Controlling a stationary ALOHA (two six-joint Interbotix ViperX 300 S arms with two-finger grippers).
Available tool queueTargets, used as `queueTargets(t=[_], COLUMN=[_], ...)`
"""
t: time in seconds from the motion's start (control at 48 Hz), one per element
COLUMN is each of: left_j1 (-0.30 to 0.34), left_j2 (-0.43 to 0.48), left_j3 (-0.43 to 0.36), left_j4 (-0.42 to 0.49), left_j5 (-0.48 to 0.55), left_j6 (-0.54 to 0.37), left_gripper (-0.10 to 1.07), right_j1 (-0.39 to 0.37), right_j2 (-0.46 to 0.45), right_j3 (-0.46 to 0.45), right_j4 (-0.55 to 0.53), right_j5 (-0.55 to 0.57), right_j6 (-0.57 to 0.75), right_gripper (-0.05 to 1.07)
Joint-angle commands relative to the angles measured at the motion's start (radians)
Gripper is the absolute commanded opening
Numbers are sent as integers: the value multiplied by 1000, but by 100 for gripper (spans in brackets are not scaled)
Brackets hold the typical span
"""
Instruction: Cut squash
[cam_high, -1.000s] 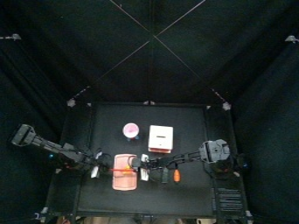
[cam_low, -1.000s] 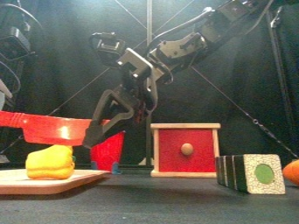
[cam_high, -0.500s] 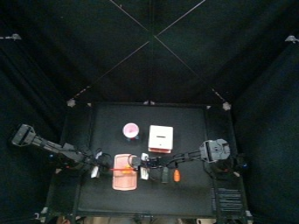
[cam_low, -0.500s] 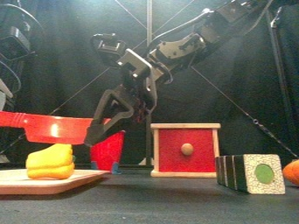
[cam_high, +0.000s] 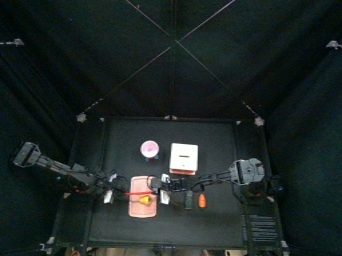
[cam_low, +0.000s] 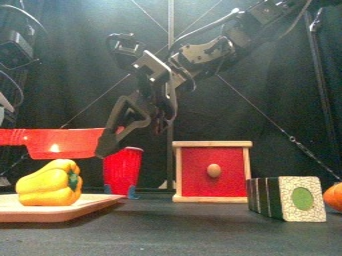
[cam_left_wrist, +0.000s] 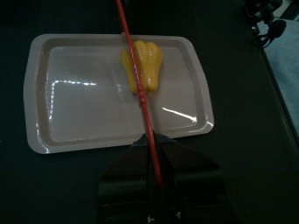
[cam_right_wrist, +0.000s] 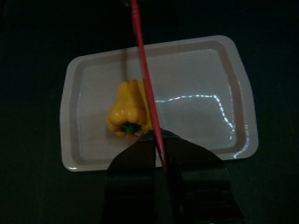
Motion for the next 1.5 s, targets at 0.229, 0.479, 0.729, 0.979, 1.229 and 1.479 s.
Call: queueTargets(t=[0.229, 0.479, 0.729, 0.979, 1.229, 1.479], left_j1=[-17, -106, -163, -169, -161, -156], left_j2=[-2, -2, 34, 123, 143, 129], left_j3=[-63, -64, -74, -123, -252, -431], left_j4=[2, -35, -87, -103, -58, 140], left_j5=[-15, -21, -34, 9, 235, 515], left_j6=[3, 0, 0, 0, 0, -14], left_gripper=[39, 39, 39, 38, 38, 38], right_j1=[-35, -14, 37, 54, 71, 71], right_j2=[-71, -71, -67, -54, -64, -135], right_j3=[-46, -35, -14, 8, 5, -20], right_j4=[-3, 6, 8, 15, 14, 12], right_j5=[-44, -40, -38, -38, -14, 81], right_j6=[-3, -2, -2, 0, -2, -2], right_gripper=[33, 33, 33, 33, 33, 33])
